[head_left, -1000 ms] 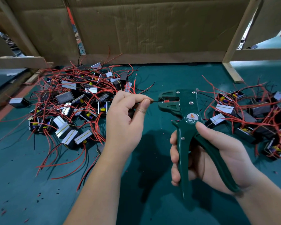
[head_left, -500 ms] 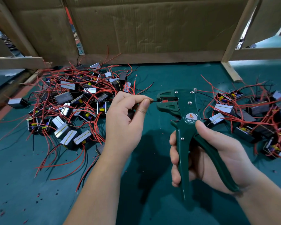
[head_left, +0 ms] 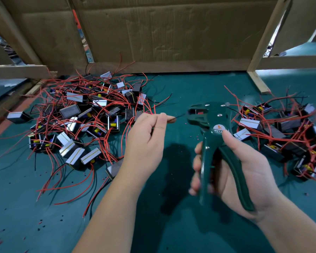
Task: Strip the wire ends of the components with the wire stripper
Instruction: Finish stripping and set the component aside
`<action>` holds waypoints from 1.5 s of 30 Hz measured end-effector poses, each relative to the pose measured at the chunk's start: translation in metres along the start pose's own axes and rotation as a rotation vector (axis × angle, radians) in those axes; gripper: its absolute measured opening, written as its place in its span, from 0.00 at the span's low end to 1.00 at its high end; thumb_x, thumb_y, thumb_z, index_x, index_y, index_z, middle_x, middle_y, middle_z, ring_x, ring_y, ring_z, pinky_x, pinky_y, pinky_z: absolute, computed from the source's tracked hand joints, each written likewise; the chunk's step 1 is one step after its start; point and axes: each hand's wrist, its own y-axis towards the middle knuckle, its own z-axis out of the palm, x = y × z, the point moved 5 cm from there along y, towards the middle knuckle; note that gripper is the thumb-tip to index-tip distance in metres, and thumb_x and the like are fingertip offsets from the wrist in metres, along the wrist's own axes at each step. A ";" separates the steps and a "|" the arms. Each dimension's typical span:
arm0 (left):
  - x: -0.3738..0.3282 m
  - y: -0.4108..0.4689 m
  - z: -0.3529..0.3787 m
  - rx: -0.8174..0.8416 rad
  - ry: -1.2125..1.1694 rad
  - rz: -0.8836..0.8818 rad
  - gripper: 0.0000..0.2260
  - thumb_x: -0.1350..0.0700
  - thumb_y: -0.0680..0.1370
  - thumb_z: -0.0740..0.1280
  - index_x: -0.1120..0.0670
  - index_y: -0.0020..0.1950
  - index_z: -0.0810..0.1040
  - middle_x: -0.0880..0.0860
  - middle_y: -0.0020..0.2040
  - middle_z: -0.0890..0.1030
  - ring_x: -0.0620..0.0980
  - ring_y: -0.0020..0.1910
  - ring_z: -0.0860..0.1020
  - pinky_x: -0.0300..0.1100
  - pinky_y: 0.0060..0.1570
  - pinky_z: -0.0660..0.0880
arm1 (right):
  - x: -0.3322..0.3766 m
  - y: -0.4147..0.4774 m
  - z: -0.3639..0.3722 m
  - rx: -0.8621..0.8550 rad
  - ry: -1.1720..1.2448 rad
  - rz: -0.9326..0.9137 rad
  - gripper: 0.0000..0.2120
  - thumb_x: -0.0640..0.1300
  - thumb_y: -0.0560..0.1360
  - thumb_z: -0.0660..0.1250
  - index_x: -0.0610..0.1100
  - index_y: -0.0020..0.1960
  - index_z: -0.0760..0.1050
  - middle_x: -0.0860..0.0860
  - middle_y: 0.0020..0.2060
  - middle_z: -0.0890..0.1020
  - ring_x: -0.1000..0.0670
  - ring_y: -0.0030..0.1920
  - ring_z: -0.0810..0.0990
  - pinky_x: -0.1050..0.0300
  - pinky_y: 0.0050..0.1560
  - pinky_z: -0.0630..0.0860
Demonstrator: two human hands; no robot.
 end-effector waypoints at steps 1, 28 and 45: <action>0.004 0.001 0.000 -0.015 -0.073 -0.081 0.13 0.53 0.83 0.58 0.48 0.48 0.82 0.46 0.31 0.73 0.44 0.31 0.71 0.45 0.41 0.70 | 0.000 0.001 0.001 0.030 0.032 -0.010 0.22 0.58 0.68 0.64 0.38 0.44 0.78 0.37 0.38 0.78 0.38 0.31 0.78 0.43 0.36 0.79; -0.022 -0.014 0.011 0.428 -0.966 -0.173 0.21 0.33 0.68 0.66 0.51 0.37 0.69 0.49 0.36 0.71 0.47 0.30 0.71 0.36 0.29 0.71 | -0.022 0.001 0.022 0.474 0.236 0.103 0.34 0.57 0.70 0.72 0.39 0.69 0.71 0.38 0.61 0.76 0.37 0.45 0.80 0.39 0.52 0.76; 0.004 -0.002 -0.016 -0.221 0.029 -0.159 0.08 0.52 0.72 0.60 0.51 0.34 0.73 0.47 0.45 0.72 0.45 0.51 0.71 0.38 0.53 0.64 | 0.028 -0.005 -0.001 0.150 0.097 -0.385 0.33 0.48 0.61 0.80 0.35 0.61 0.75 0.41 0.46 0.81 0.34 0.43 0.81 0.37 0.47 0.78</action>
